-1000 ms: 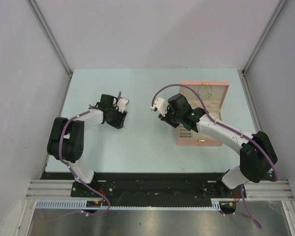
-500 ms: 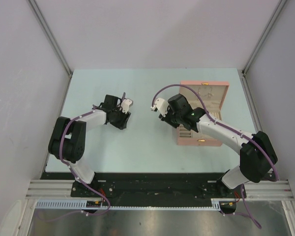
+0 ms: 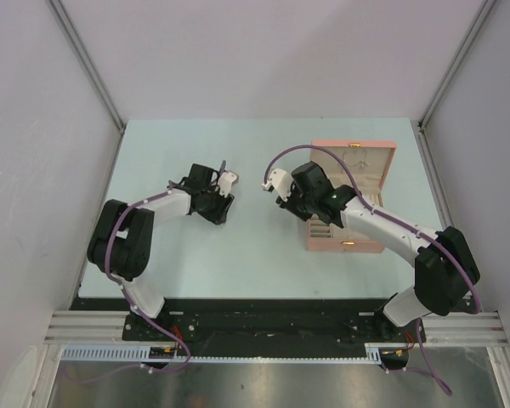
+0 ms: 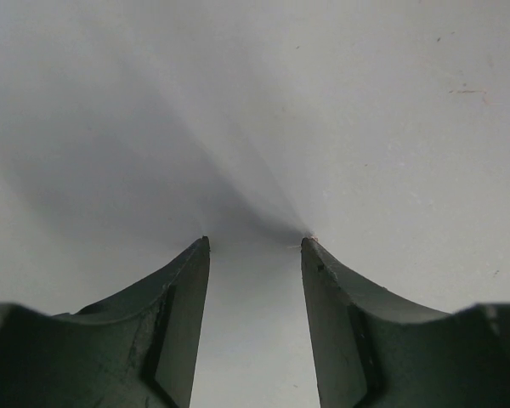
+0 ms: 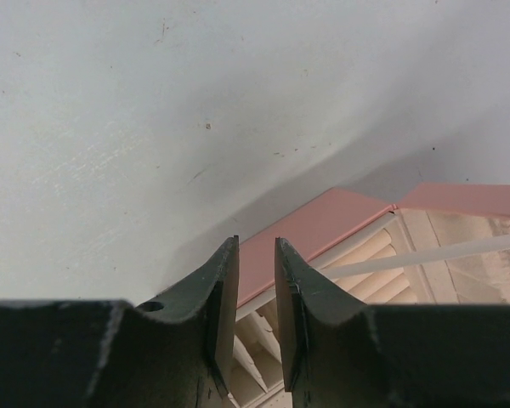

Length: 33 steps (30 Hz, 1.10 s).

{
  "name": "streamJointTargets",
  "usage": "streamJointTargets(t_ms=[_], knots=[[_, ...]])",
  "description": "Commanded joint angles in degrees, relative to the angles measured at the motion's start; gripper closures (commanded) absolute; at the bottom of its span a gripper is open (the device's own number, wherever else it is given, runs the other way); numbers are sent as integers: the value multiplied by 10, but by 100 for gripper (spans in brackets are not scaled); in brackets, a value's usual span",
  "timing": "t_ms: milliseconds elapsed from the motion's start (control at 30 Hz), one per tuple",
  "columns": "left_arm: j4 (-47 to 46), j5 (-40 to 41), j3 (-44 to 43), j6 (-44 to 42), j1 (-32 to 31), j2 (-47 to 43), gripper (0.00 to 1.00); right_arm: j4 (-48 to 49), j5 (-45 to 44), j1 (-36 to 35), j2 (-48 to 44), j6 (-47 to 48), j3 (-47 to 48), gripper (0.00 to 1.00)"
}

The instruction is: Organize the mixed jewelry

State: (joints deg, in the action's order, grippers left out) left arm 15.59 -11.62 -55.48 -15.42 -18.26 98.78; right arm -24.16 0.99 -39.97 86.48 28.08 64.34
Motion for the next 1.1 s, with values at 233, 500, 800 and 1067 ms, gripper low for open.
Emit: streamJointTargets(t_ms=[233,500,800,1067], knots=[[11,-14,-46,29,-41,43,48,2,1,9,3,-4,24,72],[19,-8,-57,27,-48,48,48,-1,0,13,3,-4,23,72],[32,-16,-41,9,-48,-1,48,-6,1,16,3,-5,23,72],[62,-45,-18,-26,-47,-57,48,-10,3,19,5,-6,23,73]])
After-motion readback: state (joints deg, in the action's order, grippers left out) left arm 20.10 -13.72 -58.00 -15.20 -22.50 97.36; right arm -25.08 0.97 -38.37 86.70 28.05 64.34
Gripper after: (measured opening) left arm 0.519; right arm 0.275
